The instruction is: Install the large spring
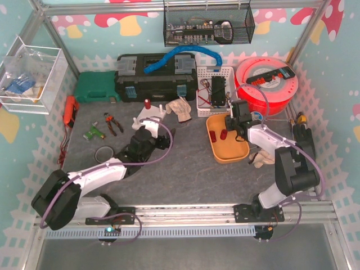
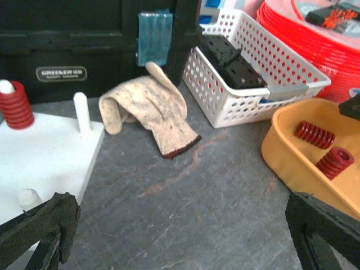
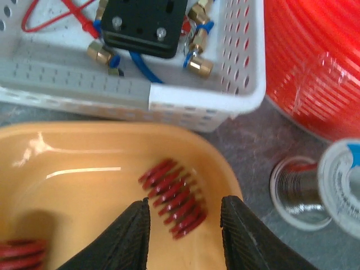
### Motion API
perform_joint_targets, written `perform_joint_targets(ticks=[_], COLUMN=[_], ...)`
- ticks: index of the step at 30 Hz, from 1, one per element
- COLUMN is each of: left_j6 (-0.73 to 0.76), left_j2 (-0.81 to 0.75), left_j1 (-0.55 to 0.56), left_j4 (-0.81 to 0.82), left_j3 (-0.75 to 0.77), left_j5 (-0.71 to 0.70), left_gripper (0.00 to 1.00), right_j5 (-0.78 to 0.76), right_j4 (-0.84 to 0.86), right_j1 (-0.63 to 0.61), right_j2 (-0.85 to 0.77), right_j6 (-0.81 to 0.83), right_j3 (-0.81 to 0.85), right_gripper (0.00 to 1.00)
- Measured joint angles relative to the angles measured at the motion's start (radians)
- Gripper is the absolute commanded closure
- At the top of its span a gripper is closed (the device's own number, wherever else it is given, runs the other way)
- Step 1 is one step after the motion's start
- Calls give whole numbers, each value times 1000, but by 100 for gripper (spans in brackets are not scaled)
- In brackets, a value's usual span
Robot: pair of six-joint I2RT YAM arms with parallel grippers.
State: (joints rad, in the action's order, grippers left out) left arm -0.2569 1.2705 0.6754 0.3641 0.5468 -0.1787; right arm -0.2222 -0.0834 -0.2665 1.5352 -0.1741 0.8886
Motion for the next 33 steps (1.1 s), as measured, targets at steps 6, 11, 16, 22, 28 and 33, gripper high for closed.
perform_joint_targets(ticks=[6,11,16,22,28,33], left_j6=[4,5,11,11,11,11], left_j2=[-40,-45,-46,-46,-46,-46], left_j1=[0,0,0,0,0,0], left_j4=[15,15,14,14,14,14], left_j3=[-14,-20,-23,-23,-23,-23], left_j5=[-38,-59,-65,-65,-70,-72], left_gripper=[1,1,1,1,1,1], right_j5=[12,10,6,-3,2,19], right_j4=[-18,-42,-56,-60,-60,-50], right_j1=[5,5,5,5,5,5], right_j2=[85,133,174,224,255,278], right_j6=[47,64,69,70,69,64], right_j3=[98,103,103,104,112,116], right_gripper=[63,63,63,60,60,60])
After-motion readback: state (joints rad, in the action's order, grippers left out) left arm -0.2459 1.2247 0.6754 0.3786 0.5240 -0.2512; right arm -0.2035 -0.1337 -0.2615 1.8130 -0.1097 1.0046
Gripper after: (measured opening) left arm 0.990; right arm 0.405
